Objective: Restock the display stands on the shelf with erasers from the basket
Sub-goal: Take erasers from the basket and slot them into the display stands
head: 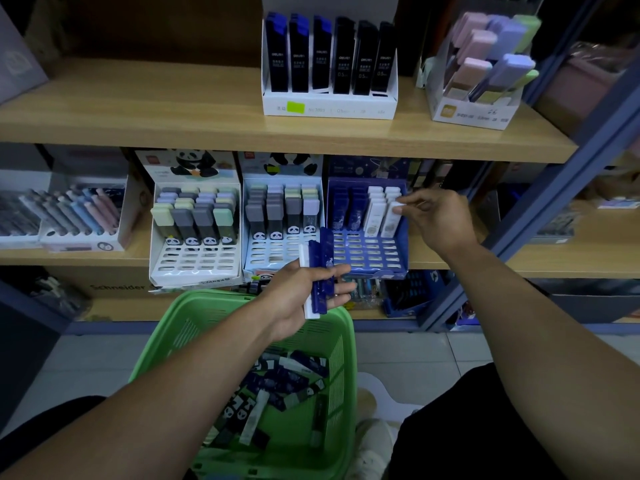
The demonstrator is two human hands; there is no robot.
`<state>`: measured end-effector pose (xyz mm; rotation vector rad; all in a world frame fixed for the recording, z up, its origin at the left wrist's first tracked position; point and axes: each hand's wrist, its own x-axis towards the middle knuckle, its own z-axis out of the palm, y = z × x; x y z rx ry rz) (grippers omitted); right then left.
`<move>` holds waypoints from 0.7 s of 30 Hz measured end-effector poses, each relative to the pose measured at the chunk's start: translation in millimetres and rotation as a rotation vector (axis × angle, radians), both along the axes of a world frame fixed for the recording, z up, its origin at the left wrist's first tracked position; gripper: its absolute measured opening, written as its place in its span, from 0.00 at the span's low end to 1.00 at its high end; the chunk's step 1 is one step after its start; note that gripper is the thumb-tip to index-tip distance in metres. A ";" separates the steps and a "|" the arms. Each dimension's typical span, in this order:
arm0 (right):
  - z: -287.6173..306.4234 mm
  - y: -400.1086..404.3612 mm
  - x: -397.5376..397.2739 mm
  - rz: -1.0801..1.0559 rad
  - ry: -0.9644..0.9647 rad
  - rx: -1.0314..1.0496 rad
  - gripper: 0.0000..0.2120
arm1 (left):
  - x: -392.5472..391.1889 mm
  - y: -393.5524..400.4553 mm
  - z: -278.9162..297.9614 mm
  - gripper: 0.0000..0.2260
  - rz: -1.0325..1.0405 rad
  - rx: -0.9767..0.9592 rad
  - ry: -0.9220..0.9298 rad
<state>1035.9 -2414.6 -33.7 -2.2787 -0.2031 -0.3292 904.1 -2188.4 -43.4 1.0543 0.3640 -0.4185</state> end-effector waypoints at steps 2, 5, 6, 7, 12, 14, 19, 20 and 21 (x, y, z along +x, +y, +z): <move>-0.4 1.8 2.5 -0.012 -0.024 -0.022 0.09 | 0.2 -1.3 -0.2 0.16 -0.013 -0.002 -0.004; -3.2 1.3 6.3 -0.031 -0.027 -0.010 0.09 | 0.2 -2.5 -0.9 0.16 -0.031 -0.003 0.002; -4.0 0.8 6.8 -0.036 -0.028 -0.009 0.09 | 0.1 -2.5 -1.0 0.16 -0.034 -0.002 0.004; -5.0 0.3 7.4 -0.041 -0.027 -0.008 0.09 | 0.1 -2.2 -1.2 0.16 -0.036 0.001 0.004; -6.6 -0.2 9.1 -0.051 0.010 0.021 0.09 | 0.5 -0.4 -1.8 0.16 -0.032 0.015 0.003; -6.4 1.6 9.2 -0.057 0.025 0.029 0.09 | 0.4 -0.4 -1.8 0.16 -0.030 0.015 0.006; -4.4 3.1 6.6 -0.075 0.037 0.048 0.09 | -0.5 -0.4 -1.7 0.16 -0.031 0.019 0.003; -4.4 2.5 6.4 -0.080 0.032 0.037 0.09 | -0.2 -0.3 -1.3 0.16 -0.030 0.018 0.001; -5.0 1.9 6.3 -0.086 0.032 0.028 0.09 | 0.1 -0.4 -1.2 0.16 -0.027 0.015 0.001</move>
